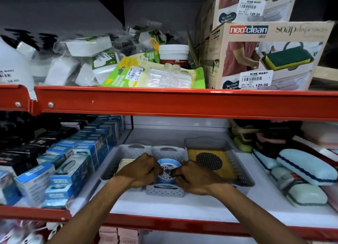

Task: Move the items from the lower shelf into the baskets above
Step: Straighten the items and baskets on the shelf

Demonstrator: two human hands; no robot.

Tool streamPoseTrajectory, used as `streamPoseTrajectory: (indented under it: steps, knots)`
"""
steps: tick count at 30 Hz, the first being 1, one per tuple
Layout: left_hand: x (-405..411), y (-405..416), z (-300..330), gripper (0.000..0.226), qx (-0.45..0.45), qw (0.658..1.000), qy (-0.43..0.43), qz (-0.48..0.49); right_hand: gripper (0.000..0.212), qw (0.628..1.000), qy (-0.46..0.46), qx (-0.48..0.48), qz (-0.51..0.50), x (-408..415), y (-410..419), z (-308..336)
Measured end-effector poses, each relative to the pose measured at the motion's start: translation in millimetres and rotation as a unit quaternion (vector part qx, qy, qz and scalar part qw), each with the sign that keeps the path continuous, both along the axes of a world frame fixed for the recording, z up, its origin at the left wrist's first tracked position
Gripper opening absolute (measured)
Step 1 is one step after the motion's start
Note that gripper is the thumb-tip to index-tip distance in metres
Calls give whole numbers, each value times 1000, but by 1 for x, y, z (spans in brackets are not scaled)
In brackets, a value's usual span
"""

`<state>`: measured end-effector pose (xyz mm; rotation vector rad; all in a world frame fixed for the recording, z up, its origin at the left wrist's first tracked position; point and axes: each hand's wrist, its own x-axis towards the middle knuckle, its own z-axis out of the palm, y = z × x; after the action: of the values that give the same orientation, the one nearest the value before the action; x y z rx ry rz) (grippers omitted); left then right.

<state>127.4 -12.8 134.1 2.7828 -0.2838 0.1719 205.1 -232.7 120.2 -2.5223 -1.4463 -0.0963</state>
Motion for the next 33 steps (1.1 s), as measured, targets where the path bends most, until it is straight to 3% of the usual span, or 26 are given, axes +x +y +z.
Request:
streamPoseTrajectory:
  steps: [5, 8, 13, 18, 25, 29, 33]
  knots:
    - [-45, 40, 4, 63, -93, 987, -90, 90, 48, 996, 48, 79, 1, -19, 16, 14]
    - [-64, 62, -6, 45, -69, 985, -81, 133, 55, 995, 70, 58, 37, -33, 50, 17]
    - [-75, 64, -7, 84, -30, 991, -54, 120, 33, 999, 9, 8, 46, -45, 98, 17]
    - [-67, 77, -14, 55, -23, 990, -27, 133, 33, 999, -8, 10, 31, -47, 108, 11]
    - [-71, 81, -13, 74, -56, 991, -32, 119, 34, 998, 24, 47, 18, -60, 100, 21]
    - [-80, 75, -20, 44, -82, 991, -62, 85, 30, 996, -37, 59, -52, -67, 71, 19]
    - [-87, 56, -21, 46, -108, 990, -75, 57, 23, 993, -46, -7, -108, -80, 51, 20]
